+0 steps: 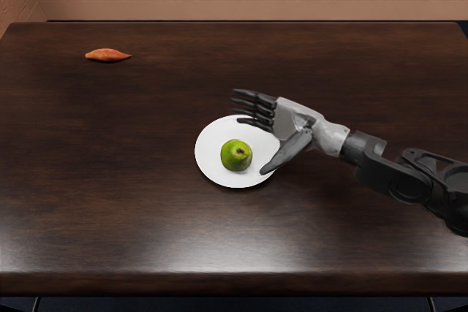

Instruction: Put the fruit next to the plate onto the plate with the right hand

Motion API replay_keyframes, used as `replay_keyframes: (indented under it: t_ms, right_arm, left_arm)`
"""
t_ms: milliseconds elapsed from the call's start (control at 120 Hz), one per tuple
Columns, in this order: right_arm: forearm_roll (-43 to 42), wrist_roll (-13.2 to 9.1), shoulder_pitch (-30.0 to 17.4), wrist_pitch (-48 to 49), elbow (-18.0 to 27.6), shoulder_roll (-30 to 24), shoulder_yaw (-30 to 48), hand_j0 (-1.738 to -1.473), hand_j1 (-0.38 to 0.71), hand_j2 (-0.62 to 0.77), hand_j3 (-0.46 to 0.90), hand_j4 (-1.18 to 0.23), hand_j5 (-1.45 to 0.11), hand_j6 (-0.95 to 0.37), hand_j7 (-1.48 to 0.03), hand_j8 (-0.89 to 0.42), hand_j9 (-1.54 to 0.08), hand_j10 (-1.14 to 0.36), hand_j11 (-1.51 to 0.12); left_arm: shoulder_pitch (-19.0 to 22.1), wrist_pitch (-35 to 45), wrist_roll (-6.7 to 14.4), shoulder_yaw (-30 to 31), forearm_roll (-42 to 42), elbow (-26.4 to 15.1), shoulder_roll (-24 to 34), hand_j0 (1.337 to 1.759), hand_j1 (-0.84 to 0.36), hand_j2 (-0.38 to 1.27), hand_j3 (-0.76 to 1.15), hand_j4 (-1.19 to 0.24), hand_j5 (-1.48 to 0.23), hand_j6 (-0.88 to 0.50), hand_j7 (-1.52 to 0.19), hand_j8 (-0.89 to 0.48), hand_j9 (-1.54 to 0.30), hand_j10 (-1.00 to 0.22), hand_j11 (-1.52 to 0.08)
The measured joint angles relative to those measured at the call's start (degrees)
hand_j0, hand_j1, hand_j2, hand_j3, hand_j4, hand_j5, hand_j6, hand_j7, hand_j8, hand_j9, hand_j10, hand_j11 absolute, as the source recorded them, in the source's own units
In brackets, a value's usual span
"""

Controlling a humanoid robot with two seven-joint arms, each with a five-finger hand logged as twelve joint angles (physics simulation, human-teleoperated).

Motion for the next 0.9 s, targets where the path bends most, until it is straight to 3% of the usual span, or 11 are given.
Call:
replay_keyframes:
  t_ms: [150, 275, 358, 525, 900]
  right_arm:
    - [7.30, -4.45, -0.14, 1.53, 3.43, -6.50, -0.03, -1.658, -0.29, -0.01, 0.00, -0.05, -0.07, -0.05, -0.07, -0.05, -0.07, -0.05, -0.07]
    - [15.04, -10.05, -0.66, 1.86, 4.37, -12.17, -0.16, -1.658, -0.29, -0.01, 0.00, -0.05, -0.06, -0.05, -0.06, -0.05, -0.06, -0.05, -0.06]
    - [18.29, -11.99, -0.88, 1.94, 4.60, -15.21, -0.41, -1.658, -0.30, -0.01, 0.00, -0.04, -0.06, -0.04, -0.06, -0.04, -0.06, -0.04, -0.06]
    - [21.61, -13.26, -1.05, 1.99, 4.75, -19.93, -0.71, -1.658, -0.30, -0.01, 0.00, -0.04, -0.05, -0.04, -0.05, -0.04, -0.05, -0.04, -0.05]
    - [24.35, -13.50, -1.93, 2.00, 7.08, -26.82, -0.72, -1.658, -0.30, -0.01, 0.00, -0.04, -0.05, -0.04, -0.05, -0.04, -0.05, -0.04, -0.05]
  left_arm:
    - [-0.01, 0.00, 0.00, 0.00, 0.01, 0.00, 0.00, 1.658, 0.35, 0.00, 0.00, 0.00, 0.00, 0.00, 0.00, 0.00, 0.00, 0.00, 0.00]
    - [-0.02, 0.01, 0.00, 0.00, 0.01, 0.00, 0.00, 1.658, 0.35, 0.00, 0.00, 0.00, 0.00, 0.00, 0.00, 0.00, 0.00, 0.00, 0.00]
    - [-0.07, 0.00, -0.01, -0.01, 0.01, 0.00, 0.00, 1.658, 0.35, 0.00, 0.00, 0.00, 0.00, 0.00, 0.00, 0.00, 0.00, 0.00, 0.00]
    - [-0.04, 0.01, -0.01, 0.00, 0.00, 0.00, 0.00, 1.658, 0.35, 0.00, 0.00, 0.00, 0.00, 0.00, 0.00, 0.00, 0.00, 0.00, 0.00]
    - [-0.01, 0.00, 0.00, -0.01, 0.00, 0.00, 0.00, 1.658, 0.35, 0.00, 0.00, 0.00, 0.00, 0.00, 0.00, 0.00, 0.00, 0.00, 0.00]
